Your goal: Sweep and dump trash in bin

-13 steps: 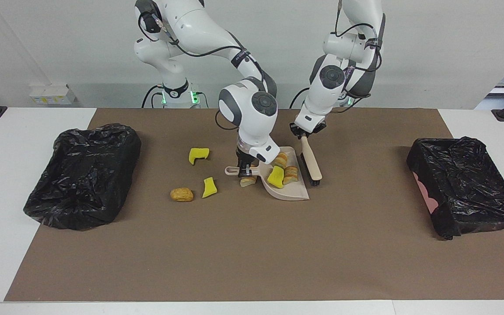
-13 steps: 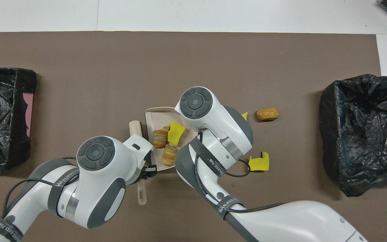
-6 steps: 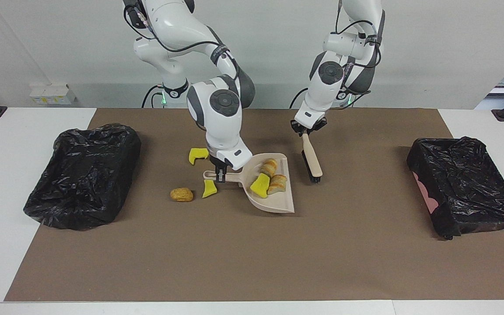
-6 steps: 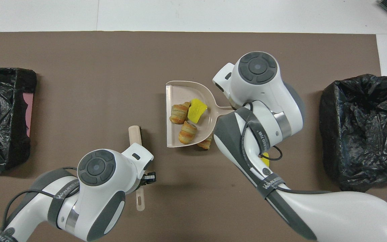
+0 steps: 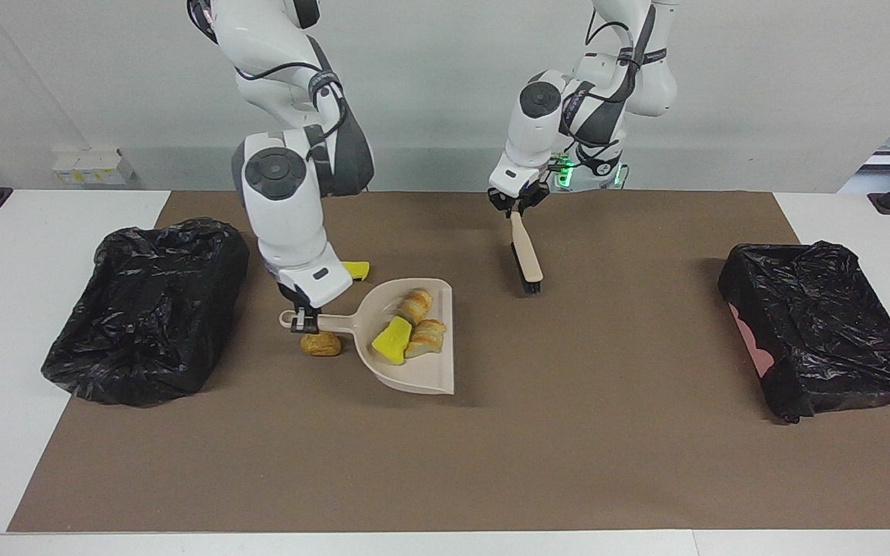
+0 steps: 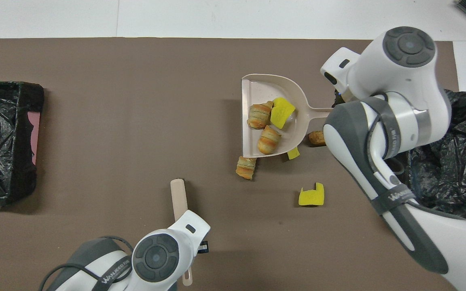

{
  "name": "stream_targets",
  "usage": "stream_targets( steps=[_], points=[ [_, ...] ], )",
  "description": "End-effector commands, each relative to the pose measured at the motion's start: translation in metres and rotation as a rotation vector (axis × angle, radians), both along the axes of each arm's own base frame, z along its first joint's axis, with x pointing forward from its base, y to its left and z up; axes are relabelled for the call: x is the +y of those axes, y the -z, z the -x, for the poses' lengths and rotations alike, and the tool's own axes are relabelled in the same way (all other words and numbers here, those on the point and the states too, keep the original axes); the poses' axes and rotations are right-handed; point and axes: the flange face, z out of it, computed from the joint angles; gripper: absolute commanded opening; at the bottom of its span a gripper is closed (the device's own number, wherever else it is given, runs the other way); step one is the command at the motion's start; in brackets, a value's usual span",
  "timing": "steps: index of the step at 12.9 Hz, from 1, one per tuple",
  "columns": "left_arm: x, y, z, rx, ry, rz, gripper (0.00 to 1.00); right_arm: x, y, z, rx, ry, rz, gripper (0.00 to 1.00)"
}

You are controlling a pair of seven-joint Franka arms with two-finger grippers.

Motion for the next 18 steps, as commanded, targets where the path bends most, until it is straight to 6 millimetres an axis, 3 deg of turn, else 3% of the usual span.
stream_targets(
  steps=[1, 5, 6, 7, 8, 9, 11, 13, 16, 18],
  points=[
    [0.010, 0.016, 0.025, -0.040, 0.006, 0.003, 0.00, -0.051, -0.015, 0.001, 0.020, 0.025, -0.013, 0.00],
    [0.013, 0.020, 0.023, -0.024, 0.026, -0.007, 0.00, -0.144, -0.027, 0.007, 0.062, 0.013, 0.011, 0.00],
    [0.013, 0.020, 0.019, -0.024, 0.021, -0.004, 0.36, -0.172, -0.034, 0.011, 0.060, -0.001, 0.030, 0.00],
    [0.012, 0.019, 0.011, -0.022, 0.020, 0.001, 0.58, -0.200, -0.041, 0.019, 0.067, 0.014, 0.045, 0.00],
    [0.016, 0.018, -0.002, -0.020, 0.014, 0.006, 0.89, -0.226, -0.048, 0.028, 0.080, 0.046, 0.054, 0.00],
    [0.015, 0.016, -0.015, -0.020, 0.026, 0.017, 1.00, -0.253, -0.053, 0.036, 0.094, 0.068, 0.090, 0.00],
    [0.013, -0.004, -0.053, -0.022, 0.039, 0.044, 1.00, -0.297, -0.069, 0.052, 0.098, 0.074, 0.156, 0.00],
    [0.023, -0.045, -0.092, -0.044, 0.097, 0.081, 1.00, -0.329, -0.095, 0.071, 0.086, 0.080, 0.235, 0.00],
    [0.061, -0.121, -0.151, -0.113, 0.183, 0.133, 1.00, -0.382, -0.112, 0.098, 0.126, 0.109, 0.377, 0.00],
    [0.094, -0.165, -0.184, -0.172, 0.272, 0.094, 1.00, -0.395, -0.117, 0.111, 0.169, 0.091, 0.509, 0.00]
  ],
)
